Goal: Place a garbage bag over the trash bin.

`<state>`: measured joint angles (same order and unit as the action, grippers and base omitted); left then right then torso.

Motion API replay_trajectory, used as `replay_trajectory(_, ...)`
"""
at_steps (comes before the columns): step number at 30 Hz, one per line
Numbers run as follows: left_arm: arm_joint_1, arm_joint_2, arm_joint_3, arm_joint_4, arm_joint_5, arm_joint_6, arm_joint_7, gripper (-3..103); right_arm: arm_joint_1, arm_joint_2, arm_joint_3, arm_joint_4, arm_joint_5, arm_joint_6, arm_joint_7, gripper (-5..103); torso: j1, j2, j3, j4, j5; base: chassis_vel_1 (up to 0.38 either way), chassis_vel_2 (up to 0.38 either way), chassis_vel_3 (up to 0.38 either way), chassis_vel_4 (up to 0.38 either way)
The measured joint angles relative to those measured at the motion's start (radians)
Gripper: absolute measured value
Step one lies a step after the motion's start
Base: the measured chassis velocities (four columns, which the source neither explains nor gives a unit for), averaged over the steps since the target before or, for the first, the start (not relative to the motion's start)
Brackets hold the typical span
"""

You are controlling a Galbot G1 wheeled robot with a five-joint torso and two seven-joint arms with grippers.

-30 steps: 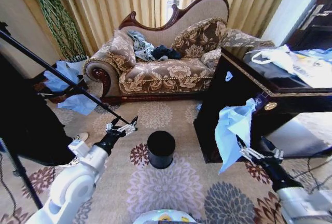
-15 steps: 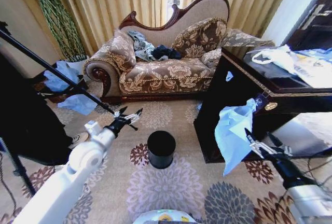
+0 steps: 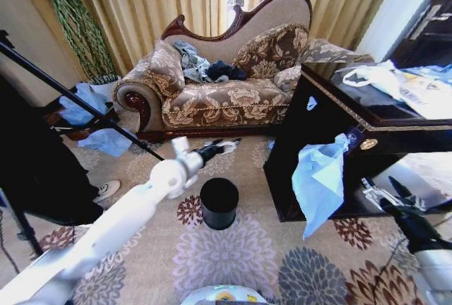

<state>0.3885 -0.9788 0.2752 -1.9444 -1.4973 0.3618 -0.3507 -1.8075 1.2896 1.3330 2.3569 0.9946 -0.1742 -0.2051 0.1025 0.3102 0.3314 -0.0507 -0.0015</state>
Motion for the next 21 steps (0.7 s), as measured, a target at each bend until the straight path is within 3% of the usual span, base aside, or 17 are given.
replay_trajectory(1, 0.000, 0.000, 0.000, 0.000, 0.000, 0.000, 0.000, 98, 0.000, 0.000, 0.000, 0.000, 0.000, 0.000, 0.000, 100, 0.000, 0.000, 0.000, 0.0000, 0.0000, 0.000, 0.000, 0.000, 0.000)
replay_trajectory(4, -0.081, -0.063, 0.079, 0.035, -0.063, 0.012, -0.030, 98, 0.013, -0.001, 0.033, -0.088, 0.021, 0.057, -0.115, 100, 0.000, 0.000, 0.000, -0.0001, 0.0004, 0.000, 0.000, 0.000, 0.000)
replay_trajectory(7, -0.119, -0.110, 0.111, 0.069, -0.098, 0.014, -0.041, 97, 0.018, 0.000, 0.037, -0.138, 0.008, 0.097, -0.167, 100, 0.000, 0.000, 0.000, -0.0001, 0.0004, 0.000, 0.000, 0.000, 0.000)
replay_trajectory(13, -0.185, -0.218, 0.153, 0.155, -0.167, 0.018, -0.056, 97, 0.026, 0.011, 0.017, -0.185, -0.044, 0.136, -0.191, 100, 0.000, 0.000, 0.000, -0.0001, 0.0004, 0.000, 0.000, 0.000, 0.000)
replay_trajectory(16, -0.225, -0.293, 0.154, 0.215, -0.261, 0.036, -0.099, 97, 0.025, 0.023, -0.002, -0.200, -0.085, 0.155, -0.198, 100, 0.000, 0.000, 0.000, -0.0001, 0.0004, 0.000, 0.000, 0.000, 0.000)
replay_trajectory(21, -0.242, -0.335, 0.154, 0.253, -0.315, 0.042, -0.130, 96, 0.026, 0.029, -0.007, -0.208, -0.094, 0.159, -0.200, 100, 0.000, 0.000, 0.000, 0.0000, 0.0004, 0.000, 0.000, 0.000, 0.000)
